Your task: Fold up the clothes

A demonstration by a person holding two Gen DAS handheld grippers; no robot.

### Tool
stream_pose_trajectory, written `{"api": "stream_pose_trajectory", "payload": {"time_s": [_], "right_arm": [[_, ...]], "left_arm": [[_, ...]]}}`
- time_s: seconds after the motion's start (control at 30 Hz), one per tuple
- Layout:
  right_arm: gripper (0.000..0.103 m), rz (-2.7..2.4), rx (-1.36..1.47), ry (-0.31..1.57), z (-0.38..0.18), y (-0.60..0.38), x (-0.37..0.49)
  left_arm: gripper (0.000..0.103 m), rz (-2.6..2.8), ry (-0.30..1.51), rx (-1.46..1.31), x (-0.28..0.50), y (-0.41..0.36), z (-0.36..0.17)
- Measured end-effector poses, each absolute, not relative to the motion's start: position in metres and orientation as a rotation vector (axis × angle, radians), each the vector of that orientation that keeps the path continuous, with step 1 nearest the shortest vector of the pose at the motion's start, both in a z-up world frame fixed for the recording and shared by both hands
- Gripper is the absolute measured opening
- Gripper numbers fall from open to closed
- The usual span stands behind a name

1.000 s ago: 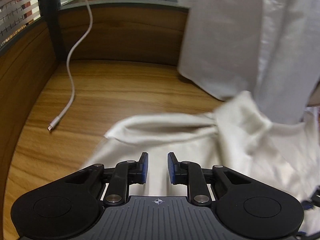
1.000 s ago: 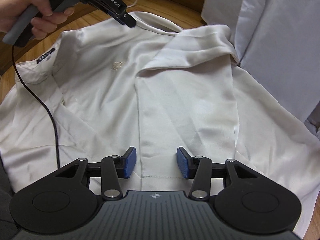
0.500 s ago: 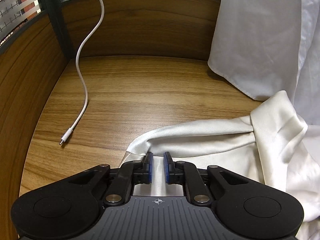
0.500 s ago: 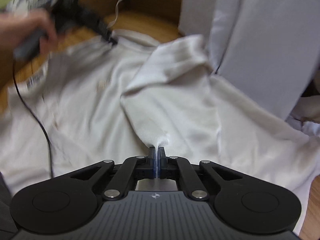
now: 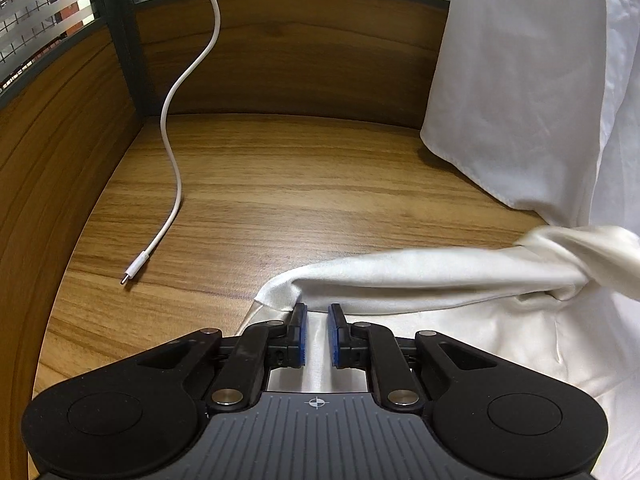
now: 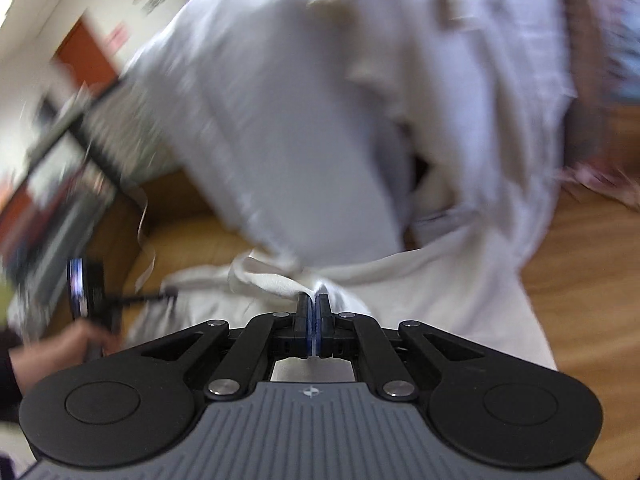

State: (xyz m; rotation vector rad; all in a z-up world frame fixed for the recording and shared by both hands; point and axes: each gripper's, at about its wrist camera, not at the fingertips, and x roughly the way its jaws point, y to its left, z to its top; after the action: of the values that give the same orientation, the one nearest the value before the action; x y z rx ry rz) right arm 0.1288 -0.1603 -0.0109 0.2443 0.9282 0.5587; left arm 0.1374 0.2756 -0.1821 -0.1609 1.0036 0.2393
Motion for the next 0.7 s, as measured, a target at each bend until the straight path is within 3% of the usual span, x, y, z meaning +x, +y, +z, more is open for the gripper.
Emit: {"api": "stream_pose_trajectory", "payload": {"time_s": [0.23, 0.7], "right_arm": [[0.002, 0.322, 0.389, 0.921, -0.008, -0.223, 0.128], [0.002, 0.259, 0.692, 1.266, -0.087, -0.261, 0.117]], "left_arm": [[0.015, 0.244, 0.992, -0.164, 0.135, 0.277, -0.182], [0.015, 0.239, 0.989, -0.142, 0.131, 0.278, -0.181]]}}
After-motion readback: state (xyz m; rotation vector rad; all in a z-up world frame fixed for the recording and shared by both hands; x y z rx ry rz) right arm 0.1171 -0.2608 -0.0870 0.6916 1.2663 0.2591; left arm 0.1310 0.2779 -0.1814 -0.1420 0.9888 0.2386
